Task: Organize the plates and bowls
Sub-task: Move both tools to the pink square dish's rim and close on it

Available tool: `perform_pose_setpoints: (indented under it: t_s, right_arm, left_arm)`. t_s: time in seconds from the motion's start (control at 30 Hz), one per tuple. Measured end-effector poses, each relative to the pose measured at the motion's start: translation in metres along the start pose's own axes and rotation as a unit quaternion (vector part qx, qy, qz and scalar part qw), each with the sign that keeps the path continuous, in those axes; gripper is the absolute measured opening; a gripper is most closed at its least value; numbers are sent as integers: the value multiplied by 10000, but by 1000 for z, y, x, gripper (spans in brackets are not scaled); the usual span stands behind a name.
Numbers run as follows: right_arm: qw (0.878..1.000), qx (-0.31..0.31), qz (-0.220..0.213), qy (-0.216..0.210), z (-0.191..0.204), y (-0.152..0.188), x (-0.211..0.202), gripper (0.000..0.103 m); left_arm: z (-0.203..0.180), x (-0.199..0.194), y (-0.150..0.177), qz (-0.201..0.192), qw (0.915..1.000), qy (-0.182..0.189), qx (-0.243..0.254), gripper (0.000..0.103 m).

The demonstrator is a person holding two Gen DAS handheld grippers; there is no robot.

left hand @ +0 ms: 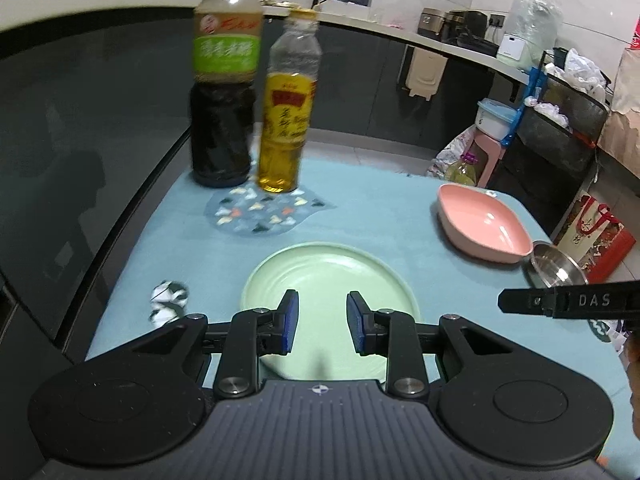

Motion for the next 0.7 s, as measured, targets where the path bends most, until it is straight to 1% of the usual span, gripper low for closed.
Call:
perform_pose_setpoints:
  t_s: [0.17, 0.3, 0.4, 0.47, 0.53, 0.63, 0.7]
  right_arm:
    - [9993, 329, -147, -33, -30, -10, -7, 13]
    - [9980, 562, -285, -4, -56, -27, -9, 13]
    - [9969, 706, -353, 21, -74, -42, -7, 14]
    - [9960, 790, -410, 35, -84, -52, -6, 17]
    - [9946, 934, -456, 22, -98, -65, -4, 24]
    - [9924, 1128, -490, 14, -114, -79, 0, 26]
    - [9919, 1176, -460, 123, -123, -88, 8, 27]
  left_arm:
    - [-27, 7, -15, 61, 9998, 7, 198, 26]
    - [-53, 18, -28, 115, 9992, -24, 393, 26]
    - [-74, 27, -40, 87, 9987, 18, 510, 27]
    - [-89, 35, -48, 63, 9983, 51, 576, 27]
    - [-103, 46, -57, 113, 9979, 95, 623, 28]
    - [-119, 65, -70, 229, 9977, 107, 634, 28]
    - [-127, 78, -78, 297, 9977, 50, 602, 28]
Point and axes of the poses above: each gripper's, at about its wrist camera, not at the fingertips, and x roughly the way its jaws point, z to its left, y to its underside, the point moved 6 cm from there along x, roughly the way its jaws point, and after that the axes turned 10 degrees about z, right-handed, at the moved point
